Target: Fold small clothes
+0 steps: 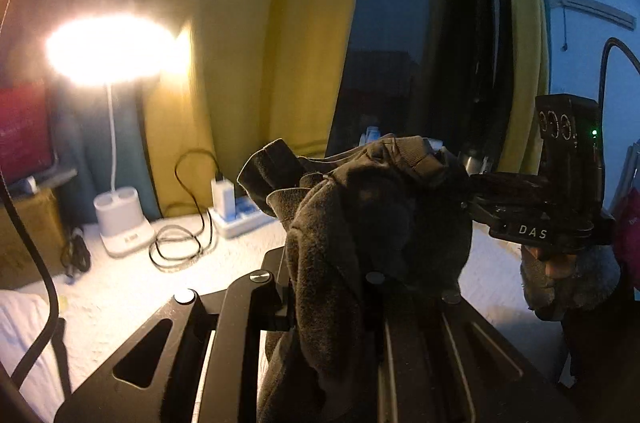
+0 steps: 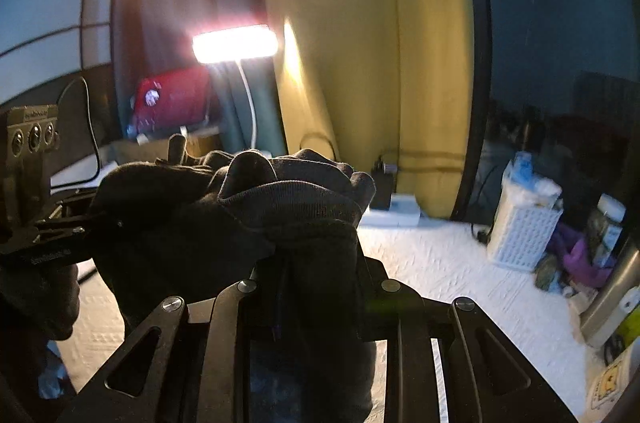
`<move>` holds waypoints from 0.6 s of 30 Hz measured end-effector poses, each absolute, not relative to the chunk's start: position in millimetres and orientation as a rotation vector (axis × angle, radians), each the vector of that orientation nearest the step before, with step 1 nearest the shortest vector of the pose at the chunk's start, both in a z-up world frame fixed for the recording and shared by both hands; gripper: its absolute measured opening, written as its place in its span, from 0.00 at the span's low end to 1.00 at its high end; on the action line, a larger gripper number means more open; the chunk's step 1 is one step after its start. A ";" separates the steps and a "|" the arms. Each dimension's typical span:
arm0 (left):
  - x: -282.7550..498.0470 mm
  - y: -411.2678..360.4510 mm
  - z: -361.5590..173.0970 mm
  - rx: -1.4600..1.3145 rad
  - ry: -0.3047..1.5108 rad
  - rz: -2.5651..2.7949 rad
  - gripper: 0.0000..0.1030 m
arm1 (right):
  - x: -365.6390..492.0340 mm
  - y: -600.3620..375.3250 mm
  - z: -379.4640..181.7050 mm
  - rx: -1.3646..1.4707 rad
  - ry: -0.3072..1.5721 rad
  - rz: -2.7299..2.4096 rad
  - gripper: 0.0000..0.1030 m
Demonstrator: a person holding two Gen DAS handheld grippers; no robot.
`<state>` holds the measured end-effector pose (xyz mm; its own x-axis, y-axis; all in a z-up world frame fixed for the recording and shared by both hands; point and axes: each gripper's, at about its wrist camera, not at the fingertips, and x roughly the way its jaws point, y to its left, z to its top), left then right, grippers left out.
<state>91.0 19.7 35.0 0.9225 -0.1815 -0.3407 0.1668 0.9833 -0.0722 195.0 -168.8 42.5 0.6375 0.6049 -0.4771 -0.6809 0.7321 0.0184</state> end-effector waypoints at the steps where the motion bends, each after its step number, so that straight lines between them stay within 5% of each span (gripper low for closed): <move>1: 83.8 18.1 40.9 -0.036 0.335 -0.176 0.12 | 189.5 -170.2 49.4 -0.170 0.461 0.740 0.24; 18: -8.2 38.5 109.0 0.048 0.137 -0.052 0.12 | 99.5 -147.7 141.1 -0.207 0.206 0.868 0.24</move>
<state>-8.2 38.5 109.0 0.9893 -0.0488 -0.1374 0.0554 0.9975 0.0443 99.5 -147.7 141.1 0.6289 0.7319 -0.2623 -0.7717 0.6288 -0.0954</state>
